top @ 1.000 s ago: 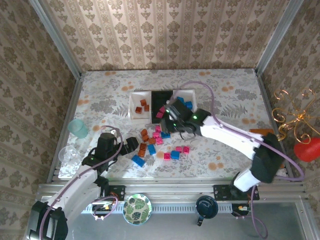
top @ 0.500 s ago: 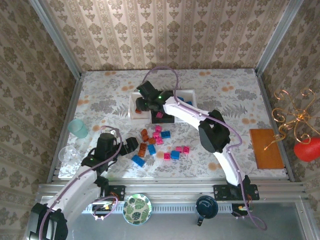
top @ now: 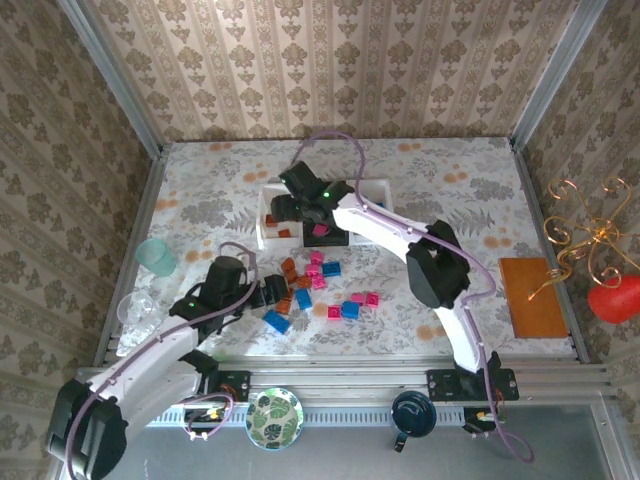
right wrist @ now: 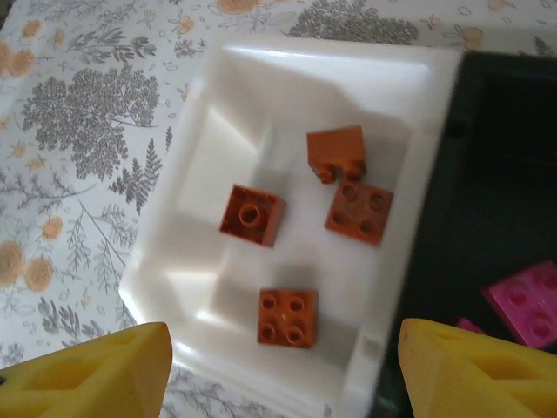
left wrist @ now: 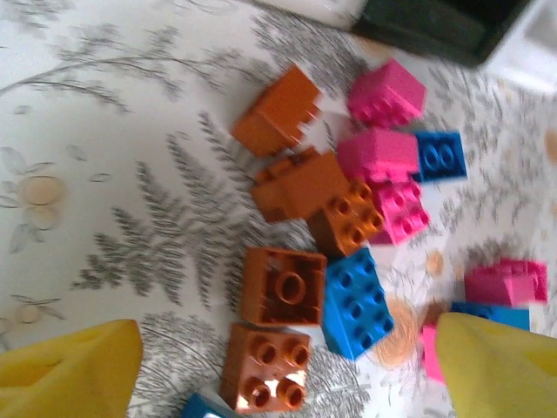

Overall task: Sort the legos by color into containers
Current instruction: Place the lego in the container, then pick up the lego from the middle-left of the table.

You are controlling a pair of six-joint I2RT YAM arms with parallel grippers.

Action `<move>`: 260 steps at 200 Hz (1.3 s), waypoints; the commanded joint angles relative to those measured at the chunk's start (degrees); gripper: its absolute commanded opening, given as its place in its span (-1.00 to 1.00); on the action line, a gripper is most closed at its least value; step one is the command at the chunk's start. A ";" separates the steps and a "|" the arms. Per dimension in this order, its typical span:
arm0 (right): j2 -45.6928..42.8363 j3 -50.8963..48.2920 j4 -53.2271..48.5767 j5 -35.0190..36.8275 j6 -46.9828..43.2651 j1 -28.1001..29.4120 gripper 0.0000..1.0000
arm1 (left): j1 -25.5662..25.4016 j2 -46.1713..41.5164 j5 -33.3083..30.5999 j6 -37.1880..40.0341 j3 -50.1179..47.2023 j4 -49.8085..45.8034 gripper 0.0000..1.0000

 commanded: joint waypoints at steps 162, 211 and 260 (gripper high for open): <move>-31.03 -38.26 14.81 -0.46 6.03 -4.55 0.45 | -16.22 24.02 -18.25 8.62 12.14 -10.59 0.20; -32.36 -39.67 15.47 -1.49 7.15 -6.13 0.45 | -17.18 27.49 -16.15 8.39 11.57 -8.04 -0.03; -33.18 -40.73 15.46 -1.13 7.80 -6.59 0.46 | -17.51 24.16 -16.50 8.08 12.08 -9.94 -0.33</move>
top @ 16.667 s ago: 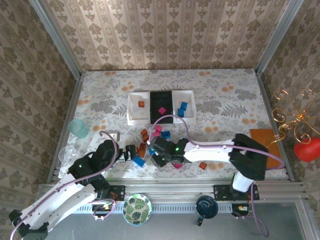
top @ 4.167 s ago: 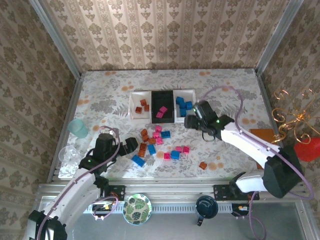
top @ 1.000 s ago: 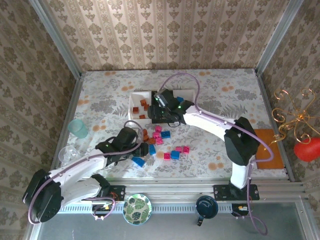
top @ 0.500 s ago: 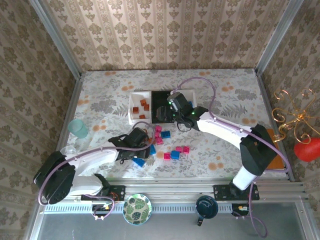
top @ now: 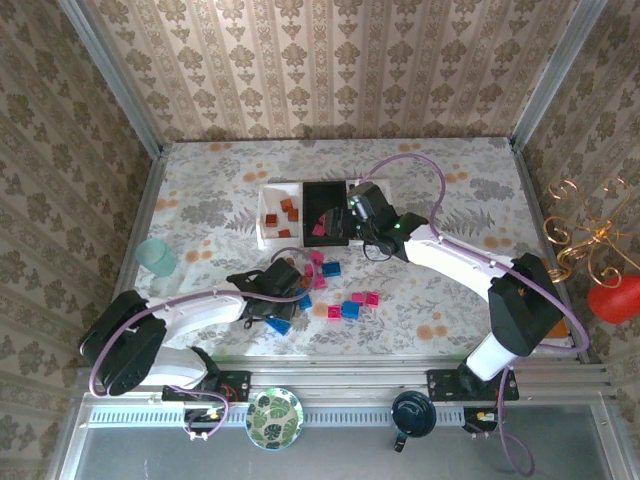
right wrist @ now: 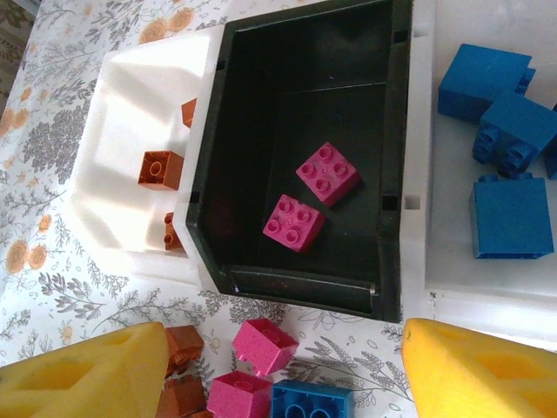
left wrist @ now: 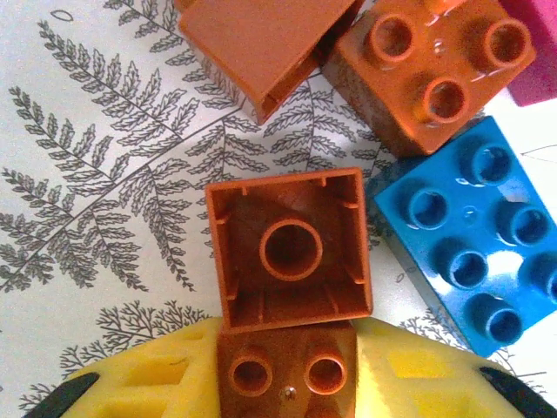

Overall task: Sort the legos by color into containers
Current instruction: Pick up the lego from the middle-left of the table, then place the lego in the container.

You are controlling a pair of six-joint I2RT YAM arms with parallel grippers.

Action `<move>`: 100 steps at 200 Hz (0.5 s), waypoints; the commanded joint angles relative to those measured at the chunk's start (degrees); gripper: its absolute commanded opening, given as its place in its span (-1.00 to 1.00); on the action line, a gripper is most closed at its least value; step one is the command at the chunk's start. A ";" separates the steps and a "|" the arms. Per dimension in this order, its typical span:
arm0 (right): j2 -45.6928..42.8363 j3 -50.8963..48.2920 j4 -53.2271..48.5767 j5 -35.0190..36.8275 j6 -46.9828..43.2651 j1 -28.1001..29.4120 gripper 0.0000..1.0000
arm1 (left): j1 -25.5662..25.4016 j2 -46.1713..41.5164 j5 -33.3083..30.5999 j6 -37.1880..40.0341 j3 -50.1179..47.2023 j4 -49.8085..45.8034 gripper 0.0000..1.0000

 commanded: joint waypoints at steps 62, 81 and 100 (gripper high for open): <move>-4.51 -3.82 1.45 -0.41 2.25 -0.39 0.46 | 5.49 -13.70 2.02 2.81 8.13 -2.09 -0.32; -5.14 -4.94 1.38 -0.60 2.71 -0.30 0.46 | 12.10 -11.45 4.32 3.70 10.89 1.76 -0.33; -6.23 -6.50 1.40 -0.86 3.20 -0.25 0.46 | 16.64 -6.90 4.25 4.42 14.44 6.09 -0.33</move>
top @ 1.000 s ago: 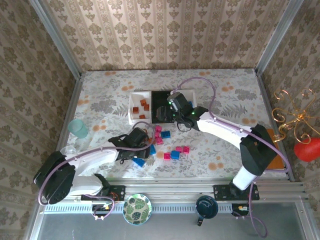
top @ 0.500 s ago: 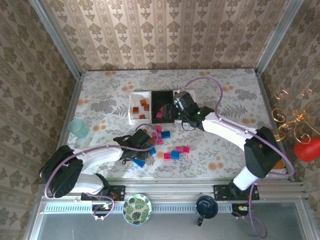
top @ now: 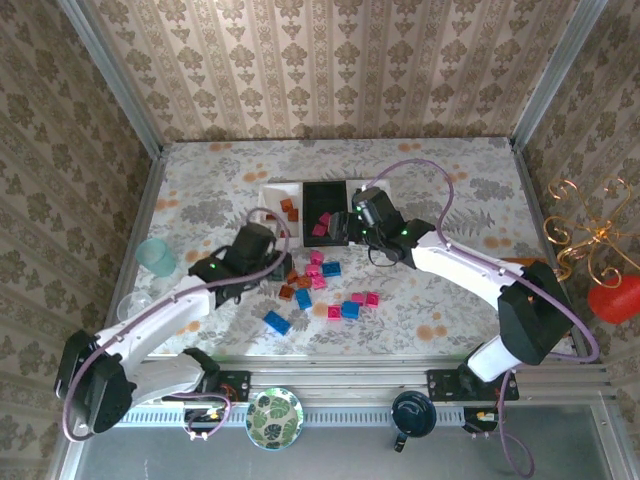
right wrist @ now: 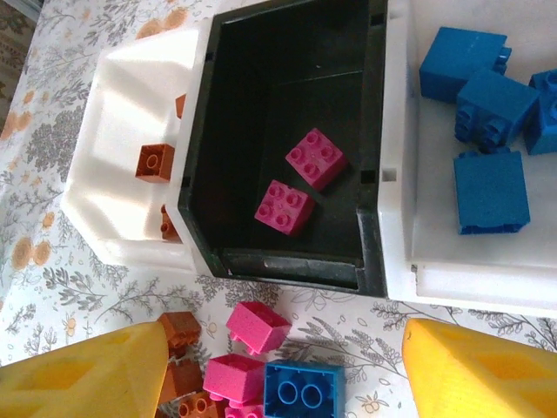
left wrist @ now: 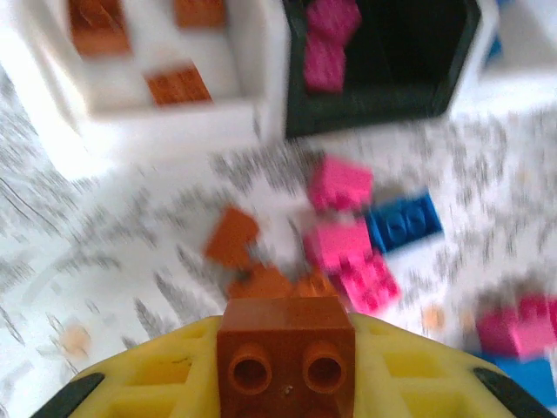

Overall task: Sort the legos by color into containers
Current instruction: Place the lego in the container, then pick up the lego from the bottom-center of the table.

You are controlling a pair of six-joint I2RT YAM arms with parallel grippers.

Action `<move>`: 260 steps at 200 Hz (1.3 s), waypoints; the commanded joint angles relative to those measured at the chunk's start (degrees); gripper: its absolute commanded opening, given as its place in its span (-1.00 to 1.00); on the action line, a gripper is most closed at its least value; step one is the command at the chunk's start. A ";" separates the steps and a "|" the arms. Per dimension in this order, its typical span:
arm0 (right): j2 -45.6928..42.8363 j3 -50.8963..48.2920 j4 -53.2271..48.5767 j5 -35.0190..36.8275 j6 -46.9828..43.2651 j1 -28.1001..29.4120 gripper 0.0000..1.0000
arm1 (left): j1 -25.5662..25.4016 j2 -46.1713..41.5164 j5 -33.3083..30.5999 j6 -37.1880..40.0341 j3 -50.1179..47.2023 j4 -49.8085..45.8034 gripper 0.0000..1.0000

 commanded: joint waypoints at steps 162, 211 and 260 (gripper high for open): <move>-2.75 -6.13 3.21 -11.02 -7.92 14.03 0.51 | 13.81 23.28 8.45 1.45 23.31 8.86 0.44; 12.47 7.46 -5.91 -9.48 -17.03 24.11 0.51 | 9.29 -1.47 4.77 1.53 11.87 5.63 0.68; 22.89 15.81 -11.37 -5.36 -21.25 29.01 0.49 | 7.49 -20.33 -1.73 2.15 4.04 -4.88 0.77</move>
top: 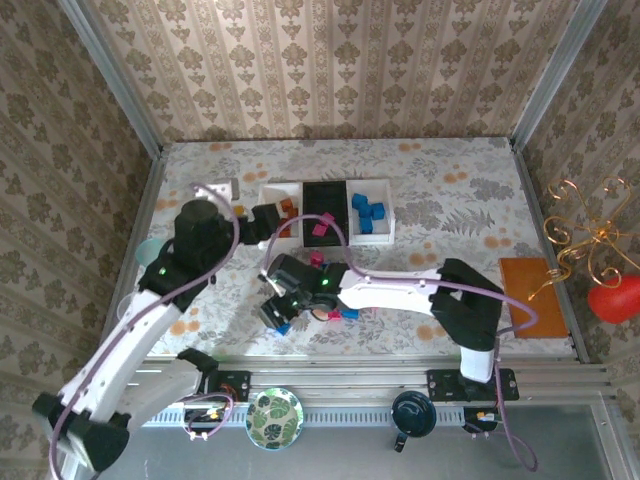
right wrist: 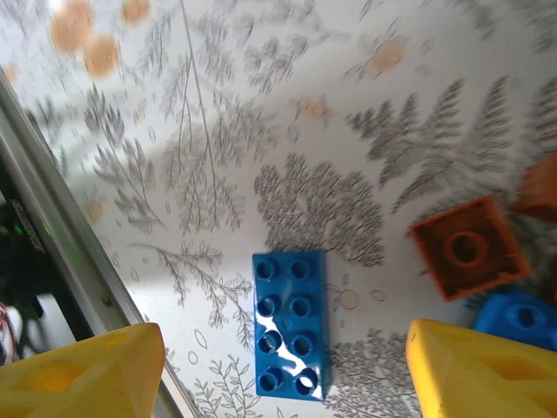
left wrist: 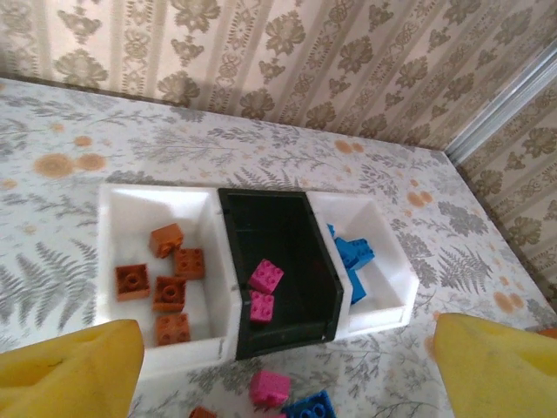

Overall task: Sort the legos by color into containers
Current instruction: Pick up the lego from the bottom-center of the table.

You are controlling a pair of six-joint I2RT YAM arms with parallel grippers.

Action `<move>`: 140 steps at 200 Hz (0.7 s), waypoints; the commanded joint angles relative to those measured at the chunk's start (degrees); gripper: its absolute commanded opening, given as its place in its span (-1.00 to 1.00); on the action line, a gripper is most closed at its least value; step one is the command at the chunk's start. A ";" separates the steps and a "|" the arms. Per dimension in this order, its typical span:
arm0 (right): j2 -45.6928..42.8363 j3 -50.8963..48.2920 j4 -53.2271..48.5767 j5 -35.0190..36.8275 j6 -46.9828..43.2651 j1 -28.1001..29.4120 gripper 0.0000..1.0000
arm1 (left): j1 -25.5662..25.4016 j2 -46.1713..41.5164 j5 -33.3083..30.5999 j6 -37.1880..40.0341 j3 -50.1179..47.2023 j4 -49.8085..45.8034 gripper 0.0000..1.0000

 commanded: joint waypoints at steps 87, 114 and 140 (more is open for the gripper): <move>10.83 6.35 -7.69 12.56 -7.05 5.50 0.45 | 0.26 -10.85 -8.92 -1.30 -11.23 -11.28 0.83; 12.37 6.43 -8.01 14.85 -7.64 6.25 0.28 | 1.09 -10.80 -8.85 -1.51 -11.45 -11.44 0.84; 11.37 3.89 -5.41 15.31 -7.50 6.17 -0.05 | 1.65 -10.71 -8.46 -1.26 -11.29 -11.22 0.85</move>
